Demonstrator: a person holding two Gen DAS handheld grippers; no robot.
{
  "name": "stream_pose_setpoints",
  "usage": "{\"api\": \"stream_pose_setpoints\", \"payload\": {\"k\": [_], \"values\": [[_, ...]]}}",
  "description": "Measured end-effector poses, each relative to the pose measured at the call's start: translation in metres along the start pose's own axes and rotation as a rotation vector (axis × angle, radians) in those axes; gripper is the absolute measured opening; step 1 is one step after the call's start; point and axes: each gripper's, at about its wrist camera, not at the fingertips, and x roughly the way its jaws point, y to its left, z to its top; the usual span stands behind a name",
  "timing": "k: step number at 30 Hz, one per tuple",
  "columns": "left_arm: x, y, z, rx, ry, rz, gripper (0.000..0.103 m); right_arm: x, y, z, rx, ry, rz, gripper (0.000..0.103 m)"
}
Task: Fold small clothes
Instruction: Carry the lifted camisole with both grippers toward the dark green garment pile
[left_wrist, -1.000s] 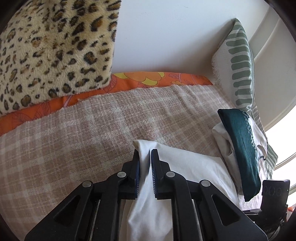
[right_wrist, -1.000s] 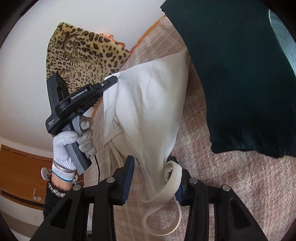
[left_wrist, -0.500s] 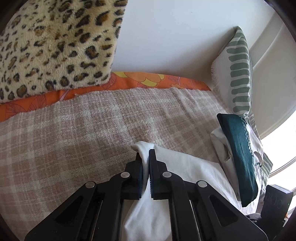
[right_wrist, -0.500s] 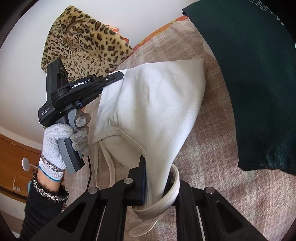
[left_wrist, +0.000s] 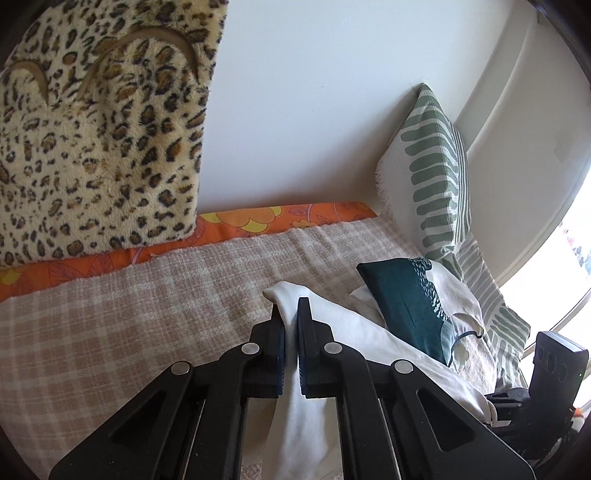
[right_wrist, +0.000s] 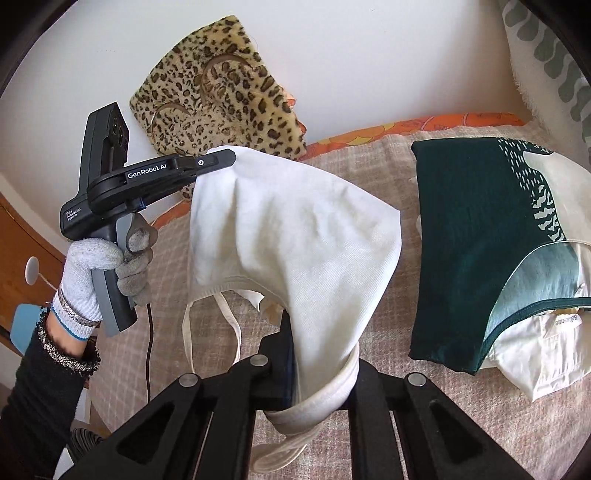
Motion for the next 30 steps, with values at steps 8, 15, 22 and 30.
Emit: {"api": "stream_pose_setpoints", "payload": {"k": [8,15,22,30], "values": [[0.024,0.020,-0.003,-0.028,0.042,0.070,0.004,0.052,-0.016,-0.013,0.243,-0.006,0.215,0.006],[0.049,0.040,-0.004,-0.027,0.076,0.108,0.004,0.102,-0.016,-0.024,0.265,0.132,0.131,0.020],[0.060,0.045,-0.005,-0.017,0.089,0.098,0.004,0.075,-0.032,-0.030,0.249,0.084,0.097,0.042],[0.061,0.053,-0.007,-0.046,0.090,0.094,0.004,0.111,-0.047,-0.020,0.354,0.067,0.185,0.013]]}}
